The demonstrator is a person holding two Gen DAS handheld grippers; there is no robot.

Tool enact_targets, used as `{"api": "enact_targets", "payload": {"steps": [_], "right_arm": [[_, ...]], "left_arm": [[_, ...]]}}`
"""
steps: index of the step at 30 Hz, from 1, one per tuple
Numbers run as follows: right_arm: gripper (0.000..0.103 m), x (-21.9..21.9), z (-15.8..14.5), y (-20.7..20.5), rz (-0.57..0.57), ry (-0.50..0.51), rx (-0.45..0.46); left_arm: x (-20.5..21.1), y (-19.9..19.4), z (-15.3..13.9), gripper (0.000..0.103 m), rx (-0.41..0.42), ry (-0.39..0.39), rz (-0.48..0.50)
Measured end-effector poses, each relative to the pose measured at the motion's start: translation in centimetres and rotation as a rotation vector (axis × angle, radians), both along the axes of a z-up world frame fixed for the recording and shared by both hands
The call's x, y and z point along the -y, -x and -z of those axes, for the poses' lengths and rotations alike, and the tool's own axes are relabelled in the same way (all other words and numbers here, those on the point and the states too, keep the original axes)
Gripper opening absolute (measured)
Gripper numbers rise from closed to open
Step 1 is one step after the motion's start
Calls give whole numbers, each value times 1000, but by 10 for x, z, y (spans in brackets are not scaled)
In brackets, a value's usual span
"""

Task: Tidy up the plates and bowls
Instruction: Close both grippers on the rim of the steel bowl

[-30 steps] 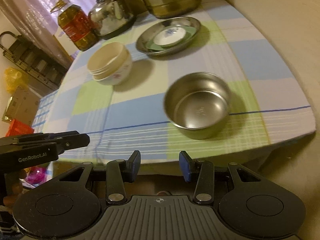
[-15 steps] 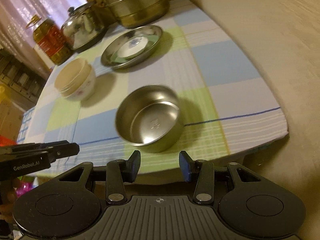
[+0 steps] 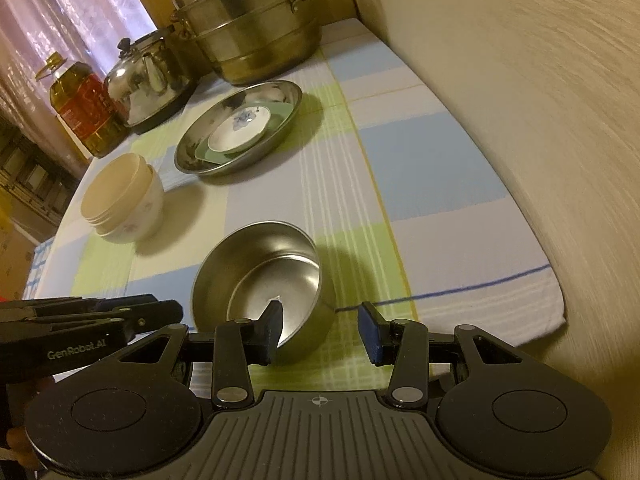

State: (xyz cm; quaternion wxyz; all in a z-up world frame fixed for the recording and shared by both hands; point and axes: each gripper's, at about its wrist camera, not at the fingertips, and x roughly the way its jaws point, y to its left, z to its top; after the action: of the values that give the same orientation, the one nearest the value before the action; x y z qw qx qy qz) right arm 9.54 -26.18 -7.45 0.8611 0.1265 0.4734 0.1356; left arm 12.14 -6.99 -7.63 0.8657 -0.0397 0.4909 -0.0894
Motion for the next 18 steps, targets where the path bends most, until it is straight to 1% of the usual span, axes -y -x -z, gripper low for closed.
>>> {"api": "enact_targets", "payload": {"steps": [13,16,18], "right_arm": [[42,-6,13,-19,-10,28,-1],[39,-8,15,-20,-14,33,-1],[32,-9,16,-21,-17,37,-5]], "left_arm": [[13,-27,19,25,-35,-34,15],[14,-30,22,25,-39,-39,18],[14,-32,23,25,-43,-43,19]]}}
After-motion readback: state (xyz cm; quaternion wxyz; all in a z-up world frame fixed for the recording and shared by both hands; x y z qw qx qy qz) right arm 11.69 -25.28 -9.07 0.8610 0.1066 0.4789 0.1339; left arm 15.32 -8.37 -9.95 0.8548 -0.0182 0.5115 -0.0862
